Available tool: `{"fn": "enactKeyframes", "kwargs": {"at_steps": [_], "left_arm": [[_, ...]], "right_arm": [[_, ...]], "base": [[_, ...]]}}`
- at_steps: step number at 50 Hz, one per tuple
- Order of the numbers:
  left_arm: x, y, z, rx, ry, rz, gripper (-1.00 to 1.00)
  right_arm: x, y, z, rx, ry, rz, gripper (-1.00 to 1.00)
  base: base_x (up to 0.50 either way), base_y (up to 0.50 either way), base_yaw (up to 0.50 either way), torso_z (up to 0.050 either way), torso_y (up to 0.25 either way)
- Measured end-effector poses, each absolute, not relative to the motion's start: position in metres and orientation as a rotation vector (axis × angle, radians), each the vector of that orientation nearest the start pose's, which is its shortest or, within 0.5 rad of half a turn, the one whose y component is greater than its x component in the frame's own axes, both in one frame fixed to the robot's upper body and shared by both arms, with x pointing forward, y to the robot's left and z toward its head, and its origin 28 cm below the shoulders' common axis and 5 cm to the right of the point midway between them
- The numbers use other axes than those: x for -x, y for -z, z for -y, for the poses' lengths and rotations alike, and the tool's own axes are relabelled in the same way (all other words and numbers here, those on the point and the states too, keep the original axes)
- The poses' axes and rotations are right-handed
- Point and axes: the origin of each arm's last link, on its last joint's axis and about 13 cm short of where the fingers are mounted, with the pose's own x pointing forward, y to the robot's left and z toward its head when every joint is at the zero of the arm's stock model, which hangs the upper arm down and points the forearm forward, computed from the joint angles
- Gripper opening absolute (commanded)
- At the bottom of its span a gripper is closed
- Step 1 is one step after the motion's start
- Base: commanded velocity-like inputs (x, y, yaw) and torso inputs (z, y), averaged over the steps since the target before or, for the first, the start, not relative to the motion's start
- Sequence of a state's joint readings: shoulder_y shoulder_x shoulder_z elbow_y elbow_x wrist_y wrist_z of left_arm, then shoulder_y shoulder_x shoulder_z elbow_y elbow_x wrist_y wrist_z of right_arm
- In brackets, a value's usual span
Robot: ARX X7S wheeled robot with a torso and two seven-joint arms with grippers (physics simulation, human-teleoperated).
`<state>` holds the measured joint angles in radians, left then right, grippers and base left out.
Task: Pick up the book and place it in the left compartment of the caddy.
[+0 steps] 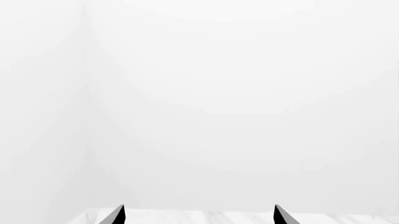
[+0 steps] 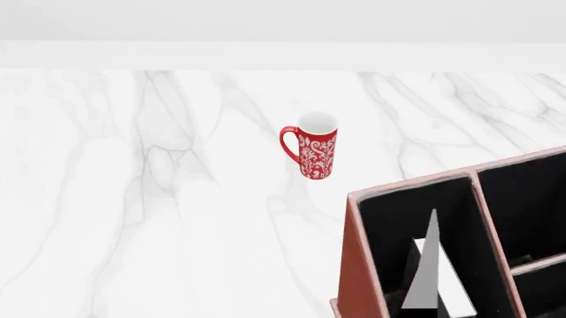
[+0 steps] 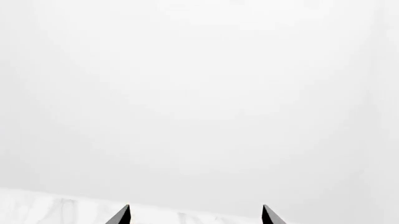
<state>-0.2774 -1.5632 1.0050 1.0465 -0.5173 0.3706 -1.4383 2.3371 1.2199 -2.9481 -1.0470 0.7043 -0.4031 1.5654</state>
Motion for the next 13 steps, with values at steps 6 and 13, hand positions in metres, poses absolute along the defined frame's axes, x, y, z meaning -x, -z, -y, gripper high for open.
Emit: {"fn": "enactKeyframes", "kwargs": {"at_steps": [6,13], "left_arm": [[-0.0890,-0.2027,-0.2554,-0.062,-0.133,0.366,1.00],[-0.0890,-0.2027,-0.2554,-0.062,-0.132,0.366,1.00]], "right_arm": [[-0.1074,-0.2273,0.1351,0.146,0.026,0.363,1.00],[-0.1063,-0.2273,0.1354,0.134,0.019,0.380,1.00]], "base": [[0.00,0.00,0.00,0.000,0.000],[0.00,0.00,0.00,0.000,0.000]]}}
